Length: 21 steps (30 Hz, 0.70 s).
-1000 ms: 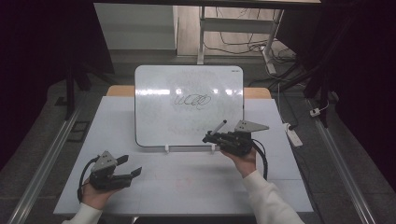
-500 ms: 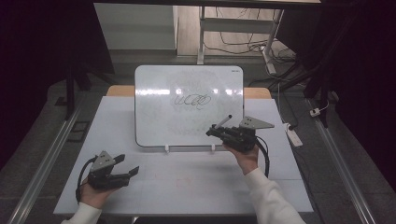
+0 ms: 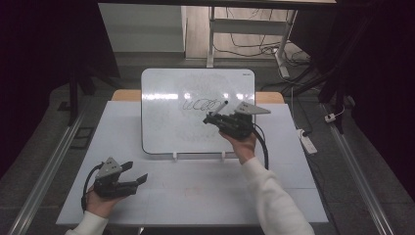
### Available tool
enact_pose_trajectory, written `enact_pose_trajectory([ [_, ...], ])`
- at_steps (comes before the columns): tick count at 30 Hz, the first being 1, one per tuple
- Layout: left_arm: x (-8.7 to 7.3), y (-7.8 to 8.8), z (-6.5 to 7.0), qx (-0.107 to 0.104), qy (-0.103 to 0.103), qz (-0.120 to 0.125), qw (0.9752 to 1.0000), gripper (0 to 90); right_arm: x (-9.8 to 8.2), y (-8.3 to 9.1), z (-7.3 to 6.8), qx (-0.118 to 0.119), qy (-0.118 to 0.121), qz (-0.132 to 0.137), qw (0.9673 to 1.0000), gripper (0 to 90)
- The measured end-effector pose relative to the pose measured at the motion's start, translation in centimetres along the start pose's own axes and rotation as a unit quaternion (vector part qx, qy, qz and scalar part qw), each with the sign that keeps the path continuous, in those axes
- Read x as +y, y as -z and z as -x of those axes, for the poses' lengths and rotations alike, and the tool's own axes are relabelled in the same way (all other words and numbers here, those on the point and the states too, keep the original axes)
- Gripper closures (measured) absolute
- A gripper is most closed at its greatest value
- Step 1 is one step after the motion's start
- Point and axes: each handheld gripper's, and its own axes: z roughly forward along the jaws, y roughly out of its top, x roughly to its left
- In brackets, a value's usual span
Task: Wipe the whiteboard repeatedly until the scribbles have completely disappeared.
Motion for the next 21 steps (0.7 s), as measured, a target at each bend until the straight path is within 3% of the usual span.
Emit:
enact_pose_trajectory([
  [2, -0.1, -0.1, -0.1, 0.0, 0.001, -0.002, 1.0, 25.7, 1.0, -1.8, 0.1, -0.007, 0.011, -0.005, 0.9999, 77.7],
  [3, -0.1, -0.1, -0.2, -0.001, 0.003, -0.002, 1.0, 25.7, 1.8, -3.5, 0.4, -0.015, 0.011, -0.005, 0.9998, 77.7],
  [4, -0.2, -0.1, -0.3, 0.001, 0.006, 0.0, 1.0, 25.7, 1.8, -3.5, 0.4, -0.015, 0.011, -0.005, 0.9998, 77.7],
  [6, -0.2, -0.1, -0.5, 0.002, 0.006, 0.001, 1.0, 25.7, 2.4, -5.0, 0.6, -0.02, 0.008, -0.007, 0.9997, 77.7],
  [9, -0.3, 0.0, -0.7, 0.004, 0.008, 0.003, 1.0, 25.8, 3.1, -7.8, 0.9, -0.038, 0.034, -0.026, 0.9984, 77.7],
  [16, -0.3, 0.0, -0.7, 0.005, 0.01, 0.006, 0.9999, 25.8, 3.8, -9.5, 2.2, -0.07, 0.037, -0.035, 0.9963, 77.7],
  [21, -0.2, 0.0, -0.6, 0.006, 0.01, 0.006, 0.9999, 25.8, 2.8, -10.3, 2.4, -0.058, 0.034, -0.053, 0.9963, 77.7],
])
